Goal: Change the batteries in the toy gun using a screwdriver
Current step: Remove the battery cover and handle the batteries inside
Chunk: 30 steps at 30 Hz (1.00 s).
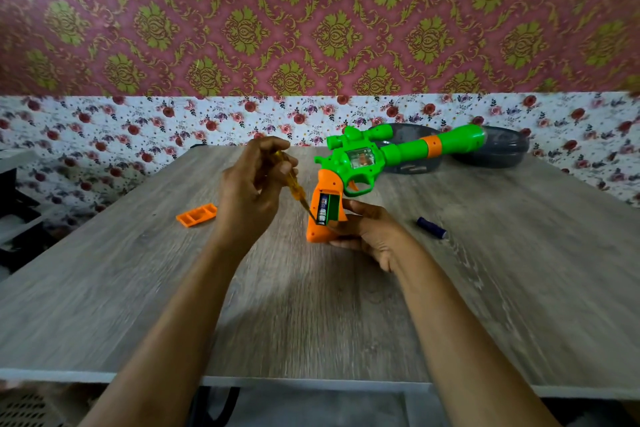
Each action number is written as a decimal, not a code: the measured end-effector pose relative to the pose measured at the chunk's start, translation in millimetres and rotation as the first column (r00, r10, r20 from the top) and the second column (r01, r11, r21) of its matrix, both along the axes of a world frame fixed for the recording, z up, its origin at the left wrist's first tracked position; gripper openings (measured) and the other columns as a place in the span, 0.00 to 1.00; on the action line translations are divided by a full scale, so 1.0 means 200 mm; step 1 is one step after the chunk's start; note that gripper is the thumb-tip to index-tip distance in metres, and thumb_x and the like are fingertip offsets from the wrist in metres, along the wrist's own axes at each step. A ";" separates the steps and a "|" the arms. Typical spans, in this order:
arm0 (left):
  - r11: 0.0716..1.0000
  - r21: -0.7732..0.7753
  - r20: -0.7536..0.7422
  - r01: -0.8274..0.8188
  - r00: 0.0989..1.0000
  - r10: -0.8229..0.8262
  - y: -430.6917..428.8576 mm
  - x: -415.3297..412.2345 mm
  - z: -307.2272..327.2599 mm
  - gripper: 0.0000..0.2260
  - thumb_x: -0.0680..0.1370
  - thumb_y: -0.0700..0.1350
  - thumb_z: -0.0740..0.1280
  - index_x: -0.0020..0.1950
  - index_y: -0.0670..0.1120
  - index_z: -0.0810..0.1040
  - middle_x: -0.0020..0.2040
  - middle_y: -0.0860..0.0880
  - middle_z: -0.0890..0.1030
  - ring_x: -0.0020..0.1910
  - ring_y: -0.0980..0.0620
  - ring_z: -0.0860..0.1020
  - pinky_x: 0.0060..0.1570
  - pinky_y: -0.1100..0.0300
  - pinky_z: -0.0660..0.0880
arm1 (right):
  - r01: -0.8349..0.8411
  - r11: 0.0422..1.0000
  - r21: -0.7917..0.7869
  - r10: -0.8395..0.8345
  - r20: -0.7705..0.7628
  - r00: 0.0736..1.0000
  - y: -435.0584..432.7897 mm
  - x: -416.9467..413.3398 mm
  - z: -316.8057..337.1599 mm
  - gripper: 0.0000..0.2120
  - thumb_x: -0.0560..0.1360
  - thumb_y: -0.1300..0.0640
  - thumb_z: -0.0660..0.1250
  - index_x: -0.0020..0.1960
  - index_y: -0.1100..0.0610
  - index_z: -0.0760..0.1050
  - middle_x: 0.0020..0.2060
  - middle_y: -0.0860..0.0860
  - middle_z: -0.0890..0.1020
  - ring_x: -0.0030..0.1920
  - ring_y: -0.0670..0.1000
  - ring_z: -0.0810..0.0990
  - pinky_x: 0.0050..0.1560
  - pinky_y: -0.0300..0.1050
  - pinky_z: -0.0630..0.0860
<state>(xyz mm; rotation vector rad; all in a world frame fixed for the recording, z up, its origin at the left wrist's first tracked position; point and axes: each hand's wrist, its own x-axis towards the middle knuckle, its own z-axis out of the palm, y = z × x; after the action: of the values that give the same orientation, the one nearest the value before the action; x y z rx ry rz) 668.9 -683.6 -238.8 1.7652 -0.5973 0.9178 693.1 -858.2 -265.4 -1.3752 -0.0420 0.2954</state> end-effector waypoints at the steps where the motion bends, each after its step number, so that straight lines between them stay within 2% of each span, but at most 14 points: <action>1: 1.000 0.009 -0.002 -0.002 1.000 0.002 0.00 0.00 0.00 0.09 0.77 0.40 0.60 0.57 0.43 0.71 0.48 0.51 0.80 0.48 0.50 0.83 0.49 0.48 0.81 | 0.001 1.000 -0.001 -0.001 -0.003 1.000 0.00 0.00 0.00 0.21 0.70 0.70 0.68 0.62 0.60 0.73 0.57 0.59 0.79 0.52 0.59 0.80 0.37 0.41 0.80; 3: 1.000 0.027 -0.009 -0.003 1.000 0.003 0.00 -0.01 0.00 0.09 0.77 0.41 0.61 0.57 0.43 0.71 0.48 0.52 0.80 0.49 0.51 0.82 0.49 0.47 0.80 | -0.007 1.000 -0.003 0.007 -0.006 1.000 0.00 0.01 0.00 0.20 0.70 0.70 0.68 0.61 0.59 0.74 0.56 0.58 0.79 0.50 0.58 0.80 0.40 0.43 0.80; 6: 0.999 0.053 -0.008 -0.010 1.000 0.011 0.00 -0.01 0.00 0.10 0.76 0.47 0.63 0.56 0.45 0.71 0.47 0.51 0.81 0.48 0.51 0.83 0.48 0.46 0.80 | -0.014 1.000 -0.012 0.013 -0.010 1.000 -0.01 0.01 0.00 0.17 0.70 0.70 0.68 0.56 0.56 0.75 0.53 0.57 0.80 0.41 0.53 0.81 0.44 0.46 0.81; 10: 0.994 0.109 -0.018 -0.018 1.000 0.020 0.02 -0.02 0.01 0.13 0.74 0.52 0.65 0.54 0.46 0.71 0.45 0.47 0.82 0.46 0.50 0.83 0.47 0.46 0.80 | -0.040 0.998 -0.049 0.041 0.029 0.999 -0.01 0.02 -0.01 0.21 0.72 0.68 0.67 0.64 0.60 0.72 0.57 0.58 0.79 0.43 0.52 0.81 0.40 0.41 0.80; 12: 0.993 0.118 -0.037 0.005 0.999 0.000 0.03 -0.02 0.01 0.12 0.74 0.50 0.67 0.53 0.46 0.71 0.45 0.46 0.82 0.46 0.50 0.83 0.47 0.47 0.81 | -0.044 0.998 -0.052 0.046 0.027 0.999 -0.01 0.03 -0.01 0.22 0.72 0.68 0.67 0.65 0.61 0.71 0.59 0.59 0.78 0.48 0.54 0.80 0.44 0.44 0.80; 14: 0.995 0.095 -0.077 0.024 0.997 -0.016 0.04 -0.02 0.01 0.08 0.75 0.46 0.67 0.51 0.49 0.71 0.44 0.44 0.82 0.46 0.51 0.83 0.47 0.51 0.81 | -0.042 0.998 -0.050 0.043 0.021 0.999 -0.01 0.03 -0.02 0.21 0.72 0.68 0.67 0.64 0.60 0.72 0.60 0.59 0.78 0.47 0.54 0.80 0.46 0.46 0.80; 17: 0.998 0.003 -0.190 0.064 0.980 -0.062 0.07 -0.01 0.02 0.09 0.77 0.39 0.65 0.49 0.53 0.69 0.45 0.43 0.82 0.46 0.53 0.83 0.47 0.56 0.80 | -0.024 0.999 -0.040 0.025 0.021 0.999 0.00 0.04 -0.02 0.20 0.71 0.68 0.68 0.62 0.60 0.74 0.58 0.60 0.79 0.42 0.52 0.80 0.41 0.43 0.80; 20: 0.995 -0.013 -0.221 0.094 0.971 -0.095 0.07 -0.03 0.03 0.11 0.76 0.35 0.64 0.48 0.51 0.69 0.45 0.46 0.82 0.47 0.54 0.83 0.48 0.58 0.80 | -0.032 0.999 -0.042 0.033 0.024 0.999 -0.01 0.04 -0.02 0.21 0.71 0.68 0.67 0.64 0.61 0.73 0.54 0.58 0.79 0.41 0.51 0.80 0.37 0.41 0.80; 22: 0.995 0.041 -0.191 0.090 0.978 -0.081 0.06 -0.07 0.03 0.11 0.75 0.37 0.66 0.48 0.51 0.69 0.45 0.51 0.82 0.47 0.57 0.83 0.48 0.62 0.80 | -0.061 0.996 -0.061 0.064 0.042 0.997 -0.01 0.04 -0.02 0.20 0.73 0.67 0.65 0.65 0.61 0.71 0.54 0.55 0.78 0.43 0.49 0.80 0.38 0.39 0.80; 25: 0.979 0.198 -0.070 0.046 0.997 -0.033 0.05 -0.19 -0.03 0.10 0.73 0.46 0.70 0.47 0.53 0.69 0.49 0.56 0.81 0.47 0.60 0.82 0.48 0.68 0.78 | -0.124 0.991 -0.056 0.128 0.061 0.990 -0.02 0.04 -0.02 0.21 0.74 0.68 0.63 0.66 0.60 0.69 0.56 0.55 0.77 0.47 0.50 0.79 0.39 0.37 0.80; 27: 0.966 0.255 0.005 0.028 1.000 -0.031 0.07 -0.26 -0.09 0.11 0.72 0.49 0.71 0.46 0.52 0.70 0.52 0.59 0.80 0.50 0.64 0.81 0.48 0.70 0.77 | -0.127 0.991 -0.041 0.129 0.049 0.990 -0.02 0.05 -0.03 0.21 0.74 0.69 0.63 0.66 0.61 0.69 0.55 0.56 0.78 0.49 0.52 0.79 0.42 0.40 0.80; 29: 0.939 0.344 0.059 0.017 0.998 -0.039 0.09 -0.31 -0.16 0.09 0.74 0.51 0.67 0.45 0.50 0.69 0.53 0.57 0.80 0.53 0.65 0.79 0.48 0.71 0.77 | -0.101 0.995 -0.007 0.101 0.023 0.995 -0.01 0.05 -0.03 0.20 0.73 0.71 0.63 0.64 0.63 0.70 0.55 0.57 0.78 0.50 0.53 0.79 0.46 0.46 0.79; 30: 0.917 0.399 0.084 0.000 0.996 -0.037 0.10 -0.32 -0.19 0.09 0.75 0.52 0.66 0.45 0.49 0.68 0.52 0.54 0.82 0.52 0.64 0.80 0.46 0.70 0.78 | -0.087 0.996 0.012 0.087 0.007 0.996 -0.01 0.06 -0.03 0.19 0.73 0.71 0.63 0.64 0.64 0.70 0.54 0.57 0.78 0.47 0.53 0.79 0.45 0.46 0.80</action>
<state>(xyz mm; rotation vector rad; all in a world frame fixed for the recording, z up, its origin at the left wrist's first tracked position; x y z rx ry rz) 604.2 -663.9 -275.8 2.0830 -0.9102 0.9107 704.3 -860.5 -270.5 -1.3640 -0.1092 0.3633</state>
